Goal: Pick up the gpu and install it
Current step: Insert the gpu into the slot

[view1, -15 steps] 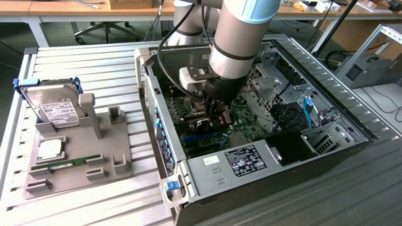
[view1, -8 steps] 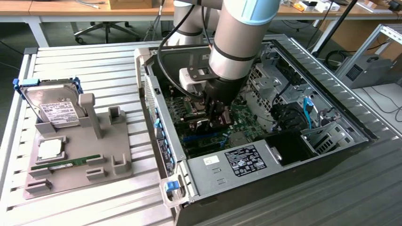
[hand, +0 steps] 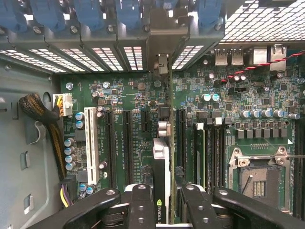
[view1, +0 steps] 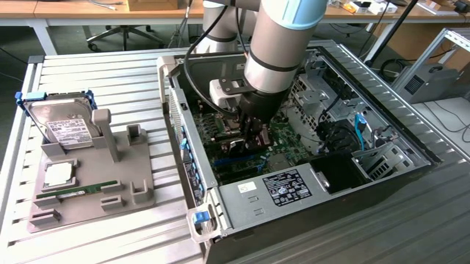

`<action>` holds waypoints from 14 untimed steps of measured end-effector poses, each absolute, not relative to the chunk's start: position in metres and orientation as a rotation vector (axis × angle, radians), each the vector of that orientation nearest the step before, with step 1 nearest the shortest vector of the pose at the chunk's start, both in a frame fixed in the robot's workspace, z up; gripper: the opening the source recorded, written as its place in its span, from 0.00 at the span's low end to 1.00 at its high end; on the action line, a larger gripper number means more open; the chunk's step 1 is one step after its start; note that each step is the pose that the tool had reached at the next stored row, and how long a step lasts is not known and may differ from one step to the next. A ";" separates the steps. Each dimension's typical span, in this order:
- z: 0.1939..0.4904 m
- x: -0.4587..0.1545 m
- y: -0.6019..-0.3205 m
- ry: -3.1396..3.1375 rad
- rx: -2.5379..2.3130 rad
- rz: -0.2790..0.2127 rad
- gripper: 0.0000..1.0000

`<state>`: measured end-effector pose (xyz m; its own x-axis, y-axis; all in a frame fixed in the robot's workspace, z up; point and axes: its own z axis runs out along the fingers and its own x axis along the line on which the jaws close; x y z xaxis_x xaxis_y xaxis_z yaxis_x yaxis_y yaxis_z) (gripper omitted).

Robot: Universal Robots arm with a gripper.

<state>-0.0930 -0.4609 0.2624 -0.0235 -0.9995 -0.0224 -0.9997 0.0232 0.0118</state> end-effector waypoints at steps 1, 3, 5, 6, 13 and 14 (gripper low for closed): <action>0.262 -0.093 -0.461 2.242 -2.190 0.038 0.27; 0.262 -0.093 -0.461 2.241 -2.189 0.039 0.27; 0.262 -0.093 -0.461 2.239 -2.187 0.043 0.27; 0.262 -0.093 -0.461 2.239 -2.187 0.044 0.27; 0.260 -0.093 -0.461 2.238 -2.187 0.044 0.27; 0.260 -0.093 -0.461 2.238 -2.187 0.044 0.27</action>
<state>-0.0930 -0.4609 0.2596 -0.0235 -0.9993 -0.0283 -0.9997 0.0232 0.0120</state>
